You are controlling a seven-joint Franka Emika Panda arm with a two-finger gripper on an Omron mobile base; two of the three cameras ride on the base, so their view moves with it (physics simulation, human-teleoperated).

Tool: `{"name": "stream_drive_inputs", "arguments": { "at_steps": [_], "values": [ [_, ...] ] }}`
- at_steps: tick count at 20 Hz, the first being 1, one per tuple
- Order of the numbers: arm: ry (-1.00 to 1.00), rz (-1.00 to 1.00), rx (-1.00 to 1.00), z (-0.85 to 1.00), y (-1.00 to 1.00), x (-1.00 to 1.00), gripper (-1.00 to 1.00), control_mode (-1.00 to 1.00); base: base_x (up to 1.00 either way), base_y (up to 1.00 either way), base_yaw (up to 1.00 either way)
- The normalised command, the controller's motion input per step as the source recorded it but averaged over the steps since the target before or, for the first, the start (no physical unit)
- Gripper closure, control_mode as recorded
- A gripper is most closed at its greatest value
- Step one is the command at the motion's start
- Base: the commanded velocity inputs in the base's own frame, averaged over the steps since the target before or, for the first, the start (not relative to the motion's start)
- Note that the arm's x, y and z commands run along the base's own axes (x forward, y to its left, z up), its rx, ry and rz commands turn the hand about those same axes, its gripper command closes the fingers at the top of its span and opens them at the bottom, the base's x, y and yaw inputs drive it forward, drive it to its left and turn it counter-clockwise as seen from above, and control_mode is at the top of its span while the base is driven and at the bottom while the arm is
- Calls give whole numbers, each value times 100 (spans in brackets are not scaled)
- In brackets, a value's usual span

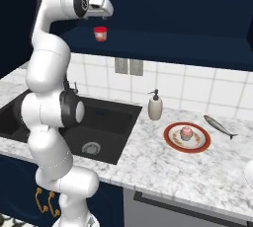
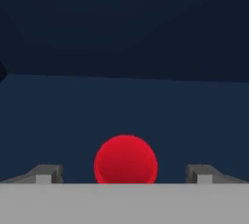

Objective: From the different types of pastries on the counter, select a croissant and place it on the cutting board. Then retrieve a jar of jam from the cabinet and place it alongside the croissant on the cutting board.

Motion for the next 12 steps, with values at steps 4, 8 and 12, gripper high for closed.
{"name": "stream_drive_inputs", "arguments": {
  "at_steps": [4,8,12],
  "values": [
    [0,0,10,-3,-1,0,-100,-100,0,0,0],
    [2,0,6,-16,-13,0,-100,-100,0,0,0],
    [0,0,2,-26,-29,0,-100,-100,0,0,0]
  ]
}}
